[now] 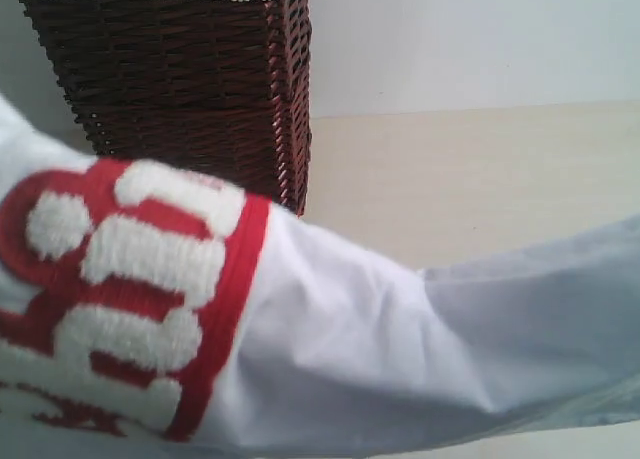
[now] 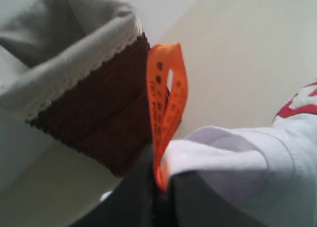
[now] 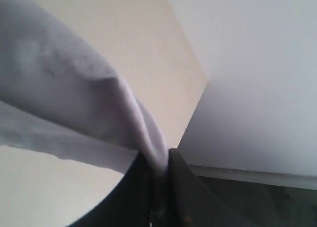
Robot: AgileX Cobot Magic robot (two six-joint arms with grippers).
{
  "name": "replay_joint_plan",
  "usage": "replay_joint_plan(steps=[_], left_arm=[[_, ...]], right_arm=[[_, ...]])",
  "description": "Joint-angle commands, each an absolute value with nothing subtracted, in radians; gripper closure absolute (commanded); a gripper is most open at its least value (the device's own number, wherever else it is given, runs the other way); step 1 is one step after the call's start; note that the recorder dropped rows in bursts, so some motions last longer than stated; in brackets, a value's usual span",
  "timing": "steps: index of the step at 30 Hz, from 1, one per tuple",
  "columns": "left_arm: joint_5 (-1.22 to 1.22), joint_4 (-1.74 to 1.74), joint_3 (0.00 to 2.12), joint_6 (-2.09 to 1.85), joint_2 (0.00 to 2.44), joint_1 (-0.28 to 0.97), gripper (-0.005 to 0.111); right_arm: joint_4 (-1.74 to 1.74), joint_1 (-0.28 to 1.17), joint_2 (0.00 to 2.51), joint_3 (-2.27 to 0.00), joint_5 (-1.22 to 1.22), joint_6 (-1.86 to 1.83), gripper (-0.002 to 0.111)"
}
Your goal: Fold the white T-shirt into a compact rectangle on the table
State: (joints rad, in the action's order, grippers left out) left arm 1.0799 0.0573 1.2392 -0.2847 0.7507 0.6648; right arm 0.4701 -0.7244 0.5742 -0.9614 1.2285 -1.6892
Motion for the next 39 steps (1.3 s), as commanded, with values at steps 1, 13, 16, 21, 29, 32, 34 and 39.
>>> replay_joint_plan(steps=[1, 13, 16, 21, 29, 32, 34, 39], left_arm=[[1.074, -0.063, 1.077, -0.289, 0.666, 0.535, 0.107], [0.833, -0.049, 0.799, -0.299, 0.694, 0.447, 0.107], [0.698, -0.049, 0.756, -0.305, 0.815, 0.447, 0.107], [0.522, 0.000, 0.744, -0.315, 0.992, 0.447, 0.107], [0.232, 0.023, 0.744, -0.315, 1.235, 0.447, 0.107], [0.155, 0.045, 0.744, -0.315, 1.313, 0.447, 0.107], [0.128, 0.064, 0.744, -0.315, 1.361, 0.447, 0.107], [0.057, 0.071, 0.744, -0.323, 1.472, 0.447, 0.107]], right_arm=[[0.452, -0.727, 0.450, -0.829, 1.221, -1.672, 0.108], [0.484, -0.727, 0.488, -0.507, 1.146, -1.813, 0.108], [0.603, -0.727, 0.601, -0.480, 1.030, -1.948, 0.108], [0.830, -0.727, 0.818, -0.465, 0.789, -2.074, 0.108], [1.028, -0.727, 1.148, -0.467, 0.610, -2.108, 0.108], [1.066, -0.727, 1.256, -0.469, 0.581, -2.107, 0.108], [1.075, -0.727, 1.322, -0.482, 0.580, -2.107, 0.108], [1.199, -0.727, 1.429, -0.532, 0.580, -2.107, 0.108]])
